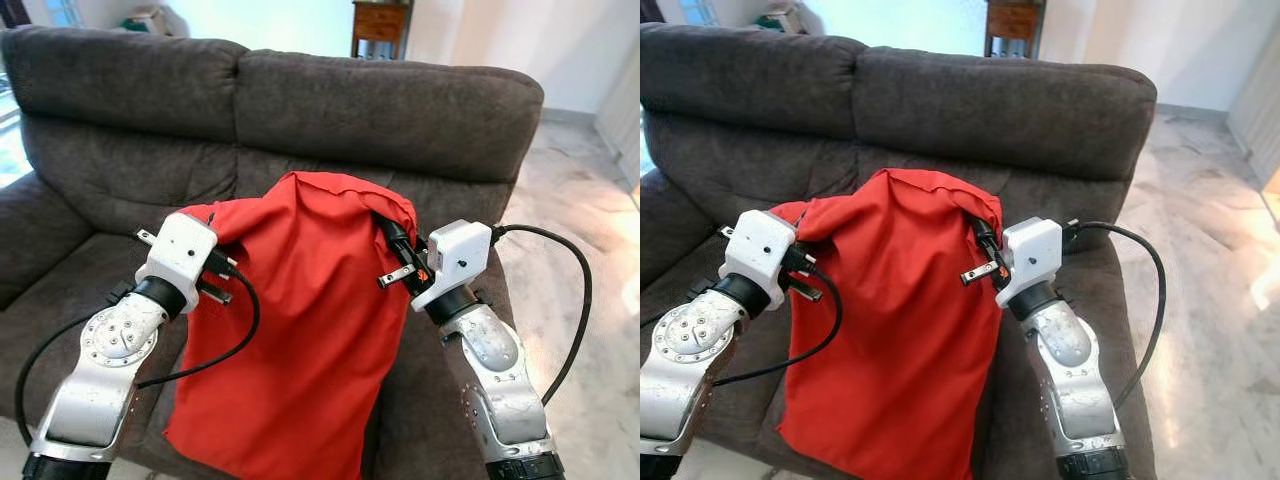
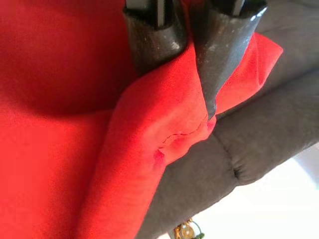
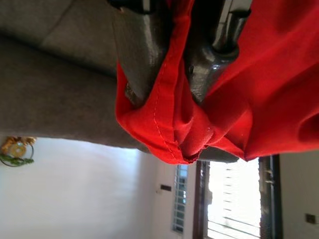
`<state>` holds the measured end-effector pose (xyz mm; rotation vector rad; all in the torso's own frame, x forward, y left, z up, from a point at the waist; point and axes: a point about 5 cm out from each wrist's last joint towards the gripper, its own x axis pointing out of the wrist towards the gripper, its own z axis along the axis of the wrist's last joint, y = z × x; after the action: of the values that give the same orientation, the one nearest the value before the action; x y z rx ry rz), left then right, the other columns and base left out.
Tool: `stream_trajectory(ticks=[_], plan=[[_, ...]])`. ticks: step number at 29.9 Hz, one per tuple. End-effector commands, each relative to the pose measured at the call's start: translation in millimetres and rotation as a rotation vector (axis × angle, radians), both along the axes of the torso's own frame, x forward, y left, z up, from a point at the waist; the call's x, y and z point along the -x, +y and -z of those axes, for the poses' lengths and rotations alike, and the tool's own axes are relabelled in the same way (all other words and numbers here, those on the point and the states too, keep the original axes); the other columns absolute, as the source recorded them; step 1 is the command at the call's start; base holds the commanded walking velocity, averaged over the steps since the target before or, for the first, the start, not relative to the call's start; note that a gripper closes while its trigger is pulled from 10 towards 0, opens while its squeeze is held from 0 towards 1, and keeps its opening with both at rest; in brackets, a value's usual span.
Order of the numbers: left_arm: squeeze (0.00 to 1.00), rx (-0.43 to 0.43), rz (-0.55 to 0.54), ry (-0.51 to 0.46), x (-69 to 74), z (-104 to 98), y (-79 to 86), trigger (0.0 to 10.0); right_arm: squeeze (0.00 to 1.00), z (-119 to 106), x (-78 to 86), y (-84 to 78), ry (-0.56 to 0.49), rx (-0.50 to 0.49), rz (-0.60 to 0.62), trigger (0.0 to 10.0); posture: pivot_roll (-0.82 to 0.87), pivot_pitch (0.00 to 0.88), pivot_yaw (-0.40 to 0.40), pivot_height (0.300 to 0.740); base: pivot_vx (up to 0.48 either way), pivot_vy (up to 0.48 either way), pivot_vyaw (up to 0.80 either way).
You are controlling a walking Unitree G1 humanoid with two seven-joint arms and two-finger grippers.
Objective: Move the pillow to the sofa from floor
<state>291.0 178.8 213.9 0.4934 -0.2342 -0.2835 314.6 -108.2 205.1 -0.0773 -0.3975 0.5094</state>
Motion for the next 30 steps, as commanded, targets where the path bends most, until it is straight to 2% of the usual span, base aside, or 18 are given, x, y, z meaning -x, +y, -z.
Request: stream_trajectory(ticks=[1,3,5,11,15,17,20,27,28,29,30], plan=[[0.0,-0.026,0.047,0.058,3.0,9.4,-8.9,10.0,0.0,2.4,1.0,3.5,-0.004,0.012,-0.012,10.0,0.09,0.107,0.002,0.74,0.0,0.0,0.0],[0.0,-0.041,0.057,0.08,3.4,12.8,-9.8,10.0,0.0,6.6,1.1,4.0,0.01,0.025,-0.013,10.0,0.09,0.108,0.002,0.74,0.0,0.0,0.0],[0.0,-0.095,0.071,0.106,4.6,18.9,-10.7,10.0,0.0,13.0,2.6,7.0,0.03,0.049,-0.027,10.0,0.09,0.109,0.001,0.74,0.0,0.0,0.0],[0.0,-0.145,0.085,0.146,6.8,28.3,-12.1,10.0,0.0,24.9,5.3,12.9,0.076,0.097,-0.066,10.0,0.09,0.108,0.0,0.74,0.0,0.0,0.0],[0.0,-0.146,0.084,0.158,7.7,31.7,-11.2,10.0,0.0,36.3,6.5,12.1,0.118,0.135,-0.074,10.0,0.09,0.109,0.0,0.74,0.0,0.0,0.0],[0.0,-0.199,0.096,0.177,9.3,36.9,-12.0,10.0,0.0,42.4,5.8,9.3,0.138,0.152,-0.046,10.0,0.09,0.11,-0.001,0.74,0.0,0.0,0.0],[0.0,-0.226,0.12,0.198,12.3,42.0,-16.1,10.0,0.0,49.0,5.9,7.4,0.164,0.165,-0.033,10.0,0.09,0.109,-0.001,0.74,0.0,0.0,0.0],[0.0,-0.233,0.161,0.206,15.3,45.4,-22.2,10.0,0.0,56.7,5.8,5.5,0.194,0.158,0.006,10.0,0.09,0.111,-0.003,0.74,0.0,0.0,0.0],[0.08,-0.23,0.174,0.206,16.4,44.8,-23.9,10.0,0.0,54.9,5.5,6.3,0.19,0.15,0.004,10.0,0.09,0.111,-0.002,0.74,0.0,0.0,0.0],[0.28,-0.23,0.174,0.206,16.5,44.7,-23.9,10.0,0.0,54.4,5.5,6.5,0.189,0.151,0.003,10.0,0.09,0.111,-0.001,0.74,0.0,0.0,0.0],[0.71,-0.218,0.174,0.206,16.5,44.6,-24.2,10.0,0.0,53.6,5.2,6.6,0.188,0.143,0.002,10.0,0.09,0.111,-0.001,0.74,0.0,0.0,0.0]])
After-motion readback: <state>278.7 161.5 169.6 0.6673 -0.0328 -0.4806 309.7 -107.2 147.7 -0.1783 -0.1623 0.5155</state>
